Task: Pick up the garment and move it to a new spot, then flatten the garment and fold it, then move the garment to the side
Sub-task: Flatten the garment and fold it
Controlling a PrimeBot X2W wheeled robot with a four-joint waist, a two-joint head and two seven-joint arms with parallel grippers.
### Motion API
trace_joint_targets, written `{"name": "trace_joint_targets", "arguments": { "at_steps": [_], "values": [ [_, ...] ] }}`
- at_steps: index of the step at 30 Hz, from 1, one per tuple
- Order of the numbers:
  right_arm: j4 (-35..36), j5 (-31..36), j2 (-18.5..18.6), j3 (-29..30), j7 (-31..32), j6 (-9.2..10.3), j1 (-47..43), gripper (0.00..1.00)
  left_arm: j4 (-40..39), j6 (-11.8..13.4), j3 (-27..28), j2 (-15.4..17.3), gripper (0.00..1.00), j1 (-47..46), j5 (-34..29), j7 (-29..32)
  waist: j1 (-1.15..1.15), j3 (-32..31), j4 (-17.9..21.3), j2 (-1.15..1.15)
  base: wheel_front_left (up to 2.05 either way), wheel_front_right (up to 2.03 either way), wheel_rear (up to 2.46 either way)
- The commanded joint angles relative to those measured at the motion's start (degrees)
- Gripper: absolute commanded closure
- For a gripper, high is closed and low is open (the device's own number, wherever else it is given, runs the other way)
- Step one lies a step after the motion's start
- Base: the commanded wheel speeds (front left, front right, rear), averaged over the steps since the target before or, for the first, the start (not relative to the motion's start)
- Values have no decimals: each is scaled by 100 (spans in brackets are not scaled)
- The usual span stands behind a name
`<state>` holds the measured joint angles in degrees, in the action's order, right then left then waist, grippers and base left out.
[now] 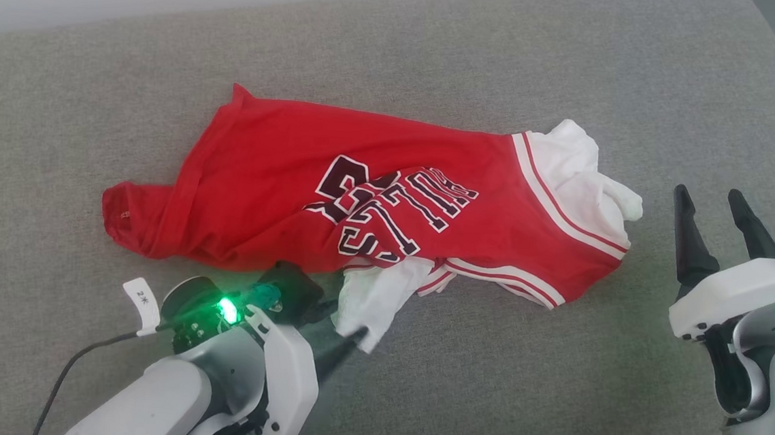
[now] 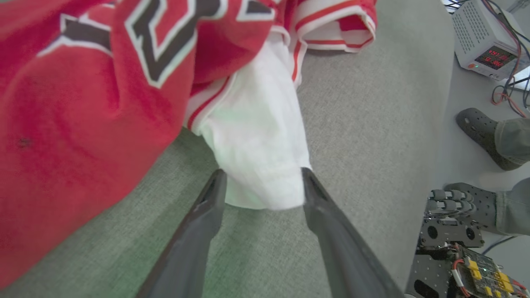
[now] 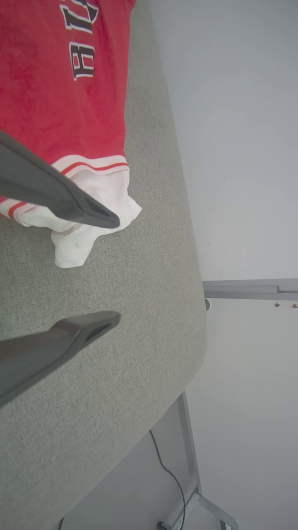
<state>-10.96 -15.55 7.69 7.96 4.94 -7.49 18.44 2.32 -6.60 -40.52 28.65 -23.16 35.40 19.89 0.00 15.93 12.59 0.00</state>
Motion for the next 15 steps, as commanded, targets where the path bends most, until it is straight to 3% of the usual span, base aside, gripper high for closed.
{"name": "trace_joint_targets", "arguments": {
  "at_steps": [1, 9, 15],
  "values": [
    [-9, 0, 24, 4, -51, 0, 63, 0, 65, -24, -23, 3, 100, -99, -48, -46, 0, 0, -15, 0, 0, 0, 0],
    [-89, 48, 74, -6, -94, 0, -4, 0, 251, -5, -21, 2, 100, -167, -82, -192, 0, -65, -110, 0, 0, 0, 0],
    [-124, 78, 103, 36, -91, 0, -73, 0, 252, 77, 164, 369, 100, -80, -11, -164, 0, -165, -223, 0, 0, 0, 0]
  ]
}}
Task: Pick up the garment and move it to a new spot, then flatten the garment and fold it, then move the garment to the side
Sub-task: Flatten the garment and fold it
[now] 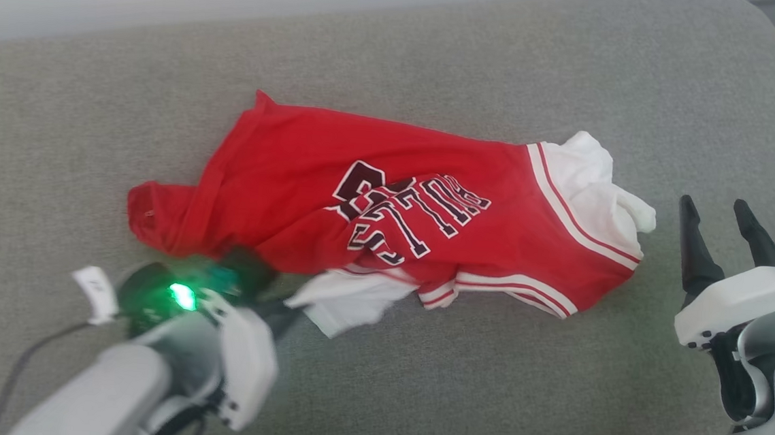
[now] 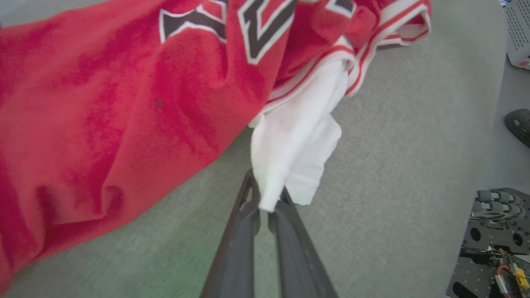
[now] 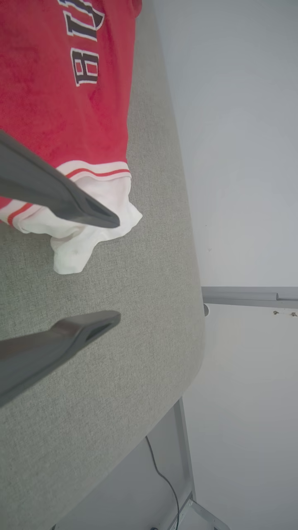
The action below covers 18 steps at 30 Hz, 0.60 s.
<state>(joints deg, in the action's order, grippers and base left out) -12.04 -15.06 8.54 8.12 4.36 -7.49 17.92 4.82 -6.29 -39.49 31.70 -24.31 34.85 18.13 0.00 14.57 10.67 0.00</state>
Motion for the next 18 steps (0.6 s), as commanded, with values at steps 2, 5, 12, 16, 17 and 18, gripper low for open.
{"name": "trace_joint_targets", "arguments": {
  "at_steps": [2, 5, 12, 16, 17, 18],
  "values": [
    [-24, 41, 28, 29, -24, 0, -57, 0, -14, 99, 182, 259, 100, 93, 101, 44, 0, -69, -74, 0, 0, 0, 0],
    [-30, 52, 50, 52, -7, 1, -102, 0, -92, 208, 421, 588, 100, 201, 271, 148, 0, -129, -148, 0, 0, 0, 0],
    [13, 64, 56, 73, 50, 0, -179, 0, -176, 508, 1077, 1467, 100, 473, 636, 335, 0, -206, -331, 0, 0, 0, 0],
    [61, 80, 27, 65, 78, 0, -191, 0, -17, 654, 1461, 1887, 100, 635, 892, 413, 0, -194, -413, 0, 0, 0, 0],
    [61, 80, 27, 65, 78, 0, -191, 0, -17, 654, 1461, 1887, 100, 635, 892, 413, 0, -194, -413, 0, 0, 0, 0],
    [66, 74, 29, 56, 91, 0, -185, 0, 48, 672, 1546, 1955, 100, 675, 1003, 447, 0, -186, -428, 0, 0, 0, 0]
  ]
}}
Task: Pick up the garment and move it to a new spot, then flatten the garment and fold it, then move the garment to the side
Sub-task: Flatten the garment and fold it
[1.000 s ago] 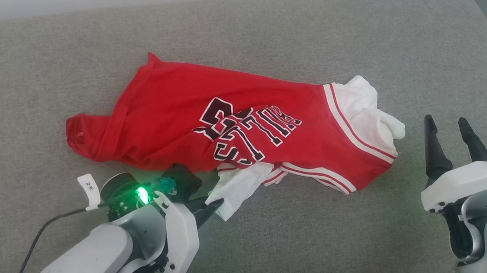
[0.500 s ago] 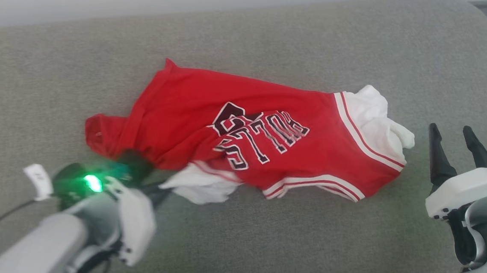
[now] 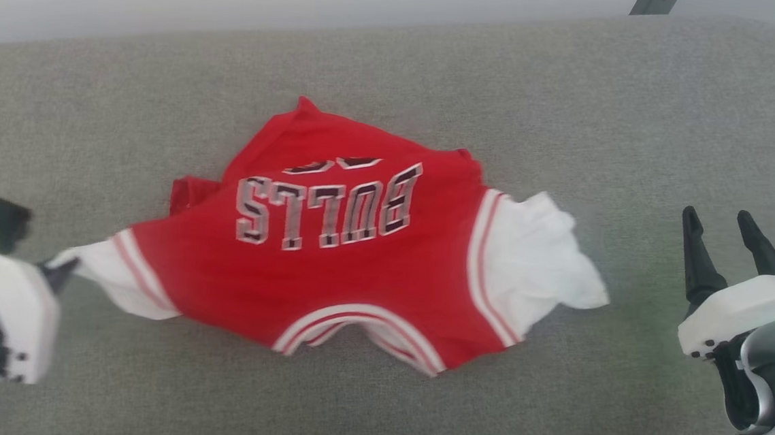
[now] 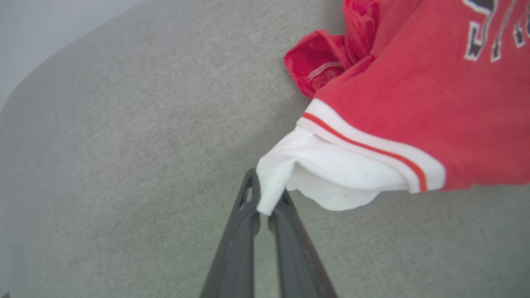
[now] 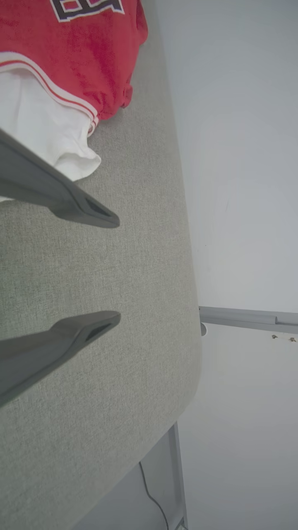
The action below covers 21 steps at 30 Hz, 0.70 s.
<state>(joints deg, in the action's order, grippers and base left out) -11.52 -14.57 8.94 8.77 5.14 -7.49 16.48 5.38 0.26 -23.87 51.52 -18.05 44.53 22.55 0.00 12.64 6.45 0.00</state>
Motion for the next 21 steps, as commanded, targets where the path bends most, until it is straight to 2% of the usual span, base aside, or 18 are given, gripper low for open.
{"name": "trace_joint_targets", "arguments": {
  "at_steps": [1, 5, 12, 14, 15, 16, 21],
  "values": [
    [15, 18, -9, -21, 21, 0, -31, 0, 46, 39, 53, 66, 100, 72, 50, -12, 0, 16, -17, 0, 0, 0, 0],
    [9, 3, -27, -72, 33, 0, 16, 0, 332, 62, 233, 208, 100, 159, 213, -39, 0, 65, -49, 0, 0, 0, 0],
    [-70, -54, -65, -182, -3, 0, 136, 0, 894, -109, 135, -100, 100, -8, 403, -20, 0, 185, -67, 0, 0, 0, 0],
    [-91, -65, -75, -215, -12, 0, 167, 0, 1073, -152, 105, -197, 98, -76, 453, 6, 0, 216, -52, 0, 0, 0, 0],
    [-96, -67, -79, -228, -13, 0, 186, 0, 1130, -178, 95, -227, 93, -130, 441, -9, 0, 230, -44, 0, 0, 0, 0],
    [-100, -73, -81, -236, -20, 0, 209, 0, 1186, -204, 100, -274, 100, -192, 480, -21, 0, 240, -38, 0, 0, 0, 0],
    [-105, -114, -65, -254, -57, 0, 249, 0, 1176, -274, 141, -324, 100, -547, 446, -76, 0, 262, -30, 0, 0, 0, 0]
  ]
}}
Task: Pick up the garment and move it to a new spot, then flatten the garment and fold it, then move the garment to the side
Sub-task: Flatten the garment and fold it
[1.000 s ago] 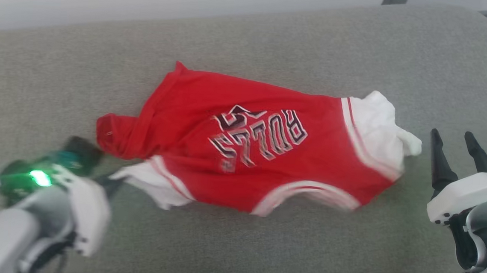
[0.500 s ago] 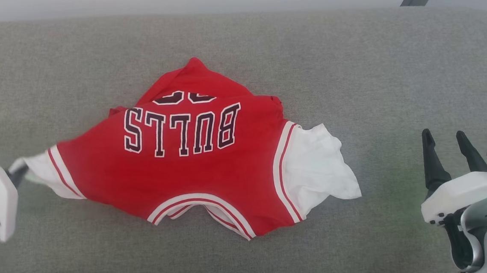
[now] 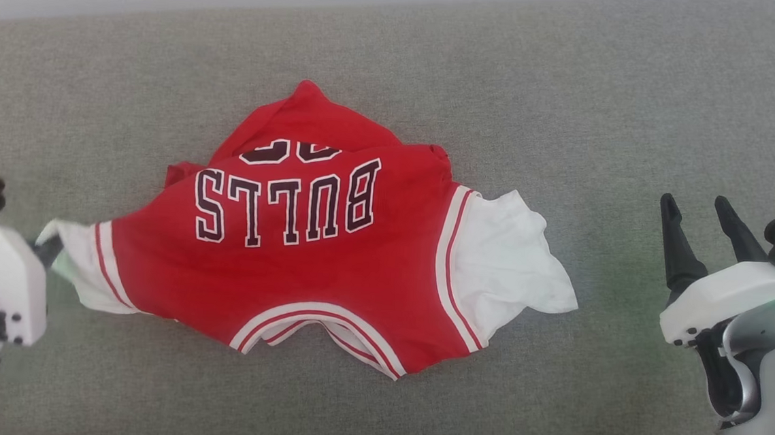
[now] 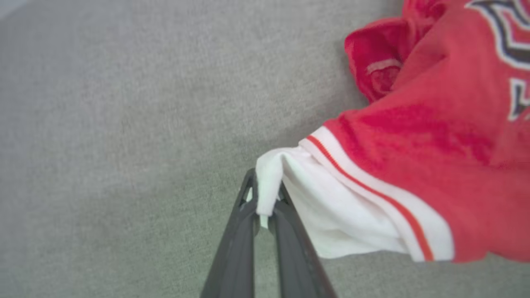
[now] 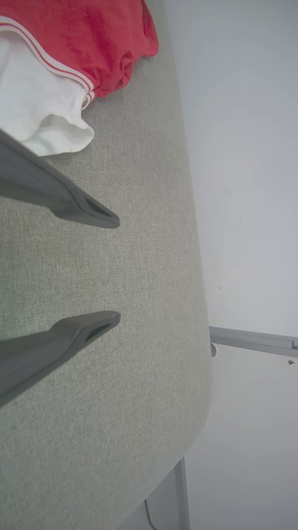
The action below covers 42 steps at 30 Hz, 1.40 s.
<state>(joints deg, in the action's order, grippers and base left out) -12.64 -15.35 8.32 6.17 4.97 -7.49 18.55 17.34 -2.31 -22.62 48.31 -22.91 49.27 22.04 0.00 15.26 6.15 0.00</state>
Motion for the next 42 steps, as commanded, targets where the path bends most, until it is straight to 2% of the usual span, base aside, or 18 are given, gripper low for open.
{"name": "trace_joint_targets", "arguments": {
  "at_steps": [1, 4, 12, 15, 18, 19, 21, 22, 23, 24, 31, 37, 42],
  "values": [
    [9, -32, 1, 16, -48, 0, 36, 0, -98, -49, 7, -11, 100, -152, -46, -32, 0, 2, -4, 0, 0, 0, 0],
    [26, -27, 7, 62, -46, 0, 13, 0, -433, -104, -76, -38, 100, -390, -152, 52, 0, 9, -22, 0, 0, 0, 0],
    [50, -21, -69, 62, -69, 0, 68, 0, -1712, -221, -836, -459, 100, -678, -467, 597, 0, 102, 8, 0, 0, 0, 0],
    [20, -30, -103, 40, -94, 0, 81, 0, -1868, -214, -1103, -590, 100, -538, -557, 713, 0, 144, 29, 0, 0, 0, 0],
    [-18, -40, -115, 27, -113, 0, 93, 0, -1828, -246, -1283, -665, 93, -418, -560, 768, 0, 160, 47, 0, 0, 0, 0],
    [-31, -44, -116, 25, -116, 0, 96, 0, -1802, -251, -1336, -670, 86, -371, -571, 783, 0, 159, 51, 0, 0, 0, 0],
    [-53, -46, -107, 24, -137, 0, 87, 0, -1778, -269, -1385, -670, 54, -330, -603, 723, 0, 147, 49, 0, 0, 0, 0],
    [-53, -46, -107, 24, -137, 0, 87, 0, -1778, -269, -1385, -670, 54, -330, -603, 723, 0, 147, 49, 0, 0, 0, 0],
    [-63, -43, -105, 27, -144, 0, 74, 0, -1758, -274, -1377, -688, 19, -308, -574, 684, 0, 135, 45, 0, 0, 0, 0],
    [-75, -43, -95, 37, -145, 0, 58, 0, -1740, -283, -1365, -671, 0, -302, -563, 654, 0, 112, 37, 0, 0, 0, 0],
    [-136, -52, -54, 62, -139, 0, -76, 0, -1992, -174, -1150, -418, 0, -328, -430, 695, 0, -120, -37, 0, 0, 0, 0],
    [-120, -70, -62, 63, -105, 0, -186, 0, -2351, 108, -782, -9, 0, -309, -136, 994, 0, -269, -101, 0, 0, 0, 0],
    [-75, -81, -79, 37, -99, 0, -163, 0, -2165, 189, -544, 170, 0, -453, 64, 1142, 0, -266, -101, 0, 0, 0, 0]
  ]
}}
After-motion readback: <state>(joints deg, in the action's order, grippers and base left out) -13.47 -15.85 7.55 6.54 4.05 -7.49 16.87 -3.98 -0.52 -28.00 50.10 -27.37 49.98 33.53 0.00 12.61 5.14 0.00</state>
